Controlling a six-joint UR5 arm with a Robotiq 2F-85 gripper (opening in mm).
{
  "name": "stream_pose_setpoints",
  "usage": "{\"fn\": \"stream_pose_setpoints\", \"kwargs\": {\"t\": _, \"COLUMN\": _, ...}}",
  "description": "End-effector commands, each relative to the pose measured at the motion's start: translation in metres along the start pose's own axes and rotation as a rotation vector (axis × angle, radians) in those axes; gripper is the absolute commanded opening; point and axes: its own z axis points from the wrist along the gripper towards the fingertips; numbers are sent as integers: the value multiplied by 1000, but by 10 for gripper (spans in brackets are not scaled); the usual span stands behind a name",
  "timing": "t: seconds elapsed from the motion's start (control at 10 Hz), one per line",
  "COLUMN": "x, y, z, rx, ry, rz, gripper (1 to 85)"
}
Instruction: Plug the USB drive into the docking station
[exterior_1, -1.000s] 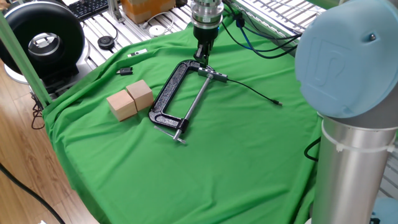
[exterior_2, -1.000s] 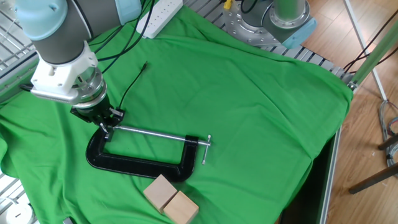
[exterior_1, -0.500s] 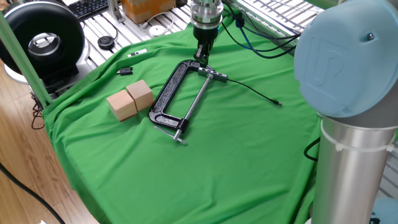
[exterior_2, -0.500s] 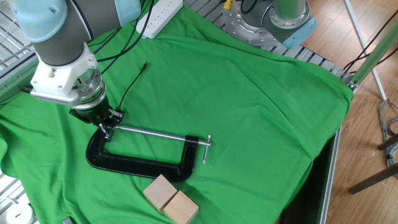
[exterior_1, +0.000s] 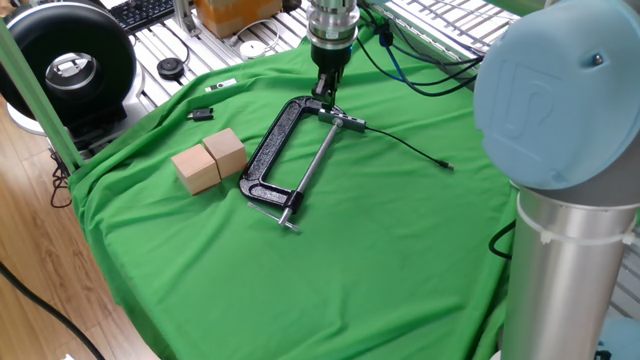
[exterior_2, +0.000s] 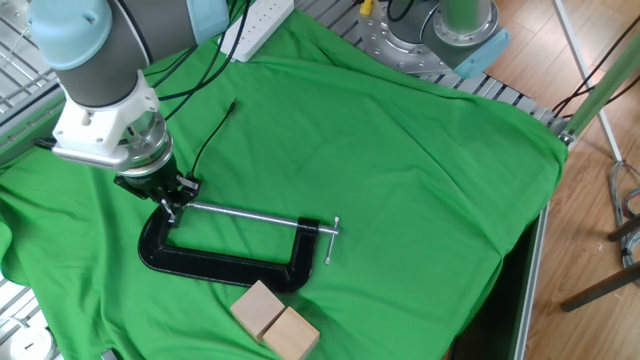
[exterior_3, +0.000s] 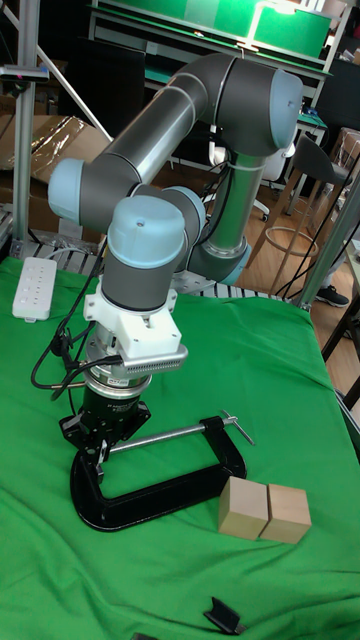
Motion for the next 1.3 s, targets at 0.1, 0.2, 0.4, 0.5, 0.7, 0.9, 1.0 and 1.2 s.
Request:
{"fn": "stream_pose_setpoints", "kwargs": {"t": 0.1, "x": 0, "y": 0, "z": -8, "rx": -4, "ry": -1, "rz": 2, "gripper": 17}}
{"fn": "stream_pose_setpoints", "kwargs": {"t": 0.2, "x": 0, "y": -1, "z": -9, "rx": -5, "ry": 1, "rz": -1, "gripper": 17}}
{"fn": "stream_pose_setpoints", "kwargs": {"t": 0.4, "x": -2, "y": 0, "z": -7, "rx": -14, "ry": -4, "rz": -3, "gripper": 17}}
{"fn": "stream_pose_setpoints", "kwargs": {"t": 0.5, "x": -3, "y": 1, "z": -6, "rx": -17, "ry": -8, "rz": -3, "gripper": 17}}
{"fn": "stream_pose_setpoints", "kwargs": {"t": 0.7, "x": -3, "y": 1, "z": -5, "rx": -17, "ry": -8, "rz": -6, "gripper": 17}}
{"fn": "stream_pose_setpoints", "kwargs": {"t": 0.9, "x": -3, "y": 2, "z": -4, "rx": -20, "ry": -9, "rz": -6, "gripper": 17}}
{"fn": "stream_pose_setpoints", "kwargs": {"t": 1.0, "x": -3, "y": 1, "z": -4, "rx": -15, "ry": -6, "rz": -6, "gripper": 17}}
{"fn": "stream_pose_setpoints", "kwargs": {"t": 1.2, "x": -2, "y": 1, "z": -3, "rx": -19, "ry": -8, "rz": -6, "gripper": 17}}
